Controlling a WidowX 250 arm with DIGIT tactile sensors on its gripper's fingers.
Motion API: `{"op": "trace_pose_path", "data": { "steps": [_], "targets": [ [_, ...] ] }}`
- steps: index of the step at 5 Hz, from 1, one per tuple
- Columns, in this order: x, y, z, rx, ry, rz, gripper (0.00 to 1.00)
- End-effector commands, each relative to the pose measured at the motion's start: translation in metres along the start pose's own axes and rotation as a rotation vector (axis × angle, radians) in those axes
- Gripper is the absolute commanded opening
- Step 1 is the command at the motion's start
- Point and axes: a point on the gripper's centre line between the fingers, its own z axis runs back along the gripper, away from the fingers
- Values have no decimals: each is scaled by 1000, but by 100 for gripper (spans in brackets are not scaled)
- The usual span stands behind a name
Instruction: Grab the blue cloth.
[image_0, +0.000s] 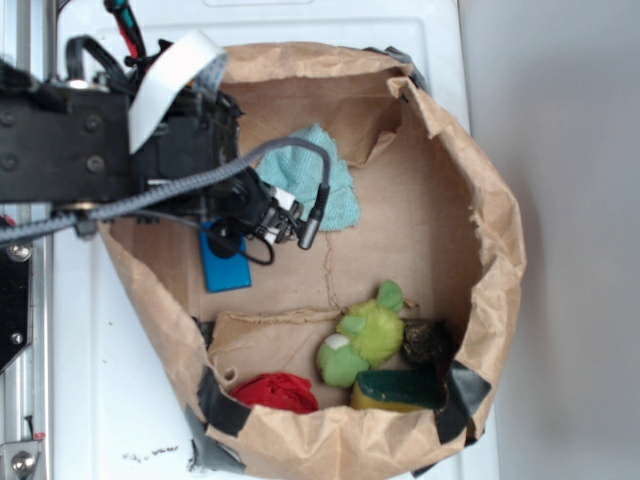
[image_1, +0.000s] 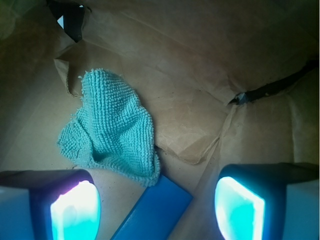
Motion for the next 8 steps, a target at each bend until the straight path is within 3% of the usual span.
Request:
{"op": "trace_pose_path", "data": {
  "steps": [1,2,4,8],
  "targets": [
    [18,3,12,-28,55,-4,100],
    [33,-31,-6,-44,46,-2,100],
    [42,-58,-21,-71,14,-15,100],
    [30,-41,-37,-87,-58,-79,100]
  ]
}}
